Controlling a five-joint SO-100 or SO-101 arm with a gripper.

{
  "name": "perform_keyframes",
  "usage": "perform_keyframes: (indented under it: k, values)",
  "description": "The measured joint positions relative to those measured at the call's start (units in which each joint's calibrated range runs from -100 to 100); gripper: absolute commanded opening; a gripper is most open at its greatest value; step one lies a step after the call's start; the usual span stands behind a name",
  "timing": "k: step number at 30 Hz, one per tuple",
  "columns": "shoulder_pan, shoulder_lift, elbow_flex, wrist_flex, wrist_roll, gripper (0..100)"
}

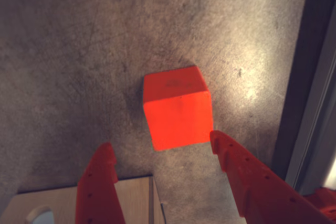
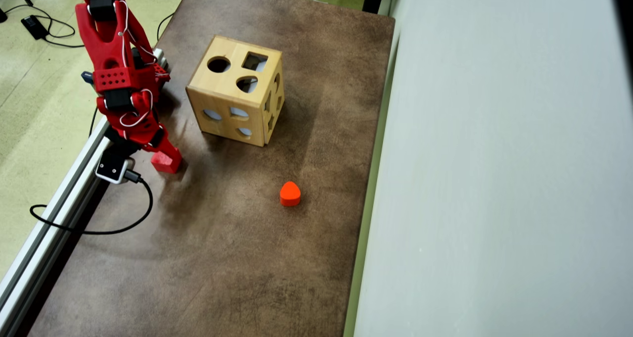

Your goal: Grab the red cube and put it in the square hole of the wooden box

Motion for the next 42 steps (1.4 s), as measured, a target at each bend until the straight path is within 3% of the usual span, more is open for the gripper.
perform_keyframes:
  k: [7, 19, 26, 42]
  values:
    - [-0.14, 0.00, 0.00, 3.63, 3.08, 29]
    - [0.14, 0.00, 0.00, 5.08, 3.52, 30]
    - [0.14, 0.00, 0.00, 5.08, 3.52, 42]
    - [2.73, 5.25, -0.09, 1.29, 3.52, 41]
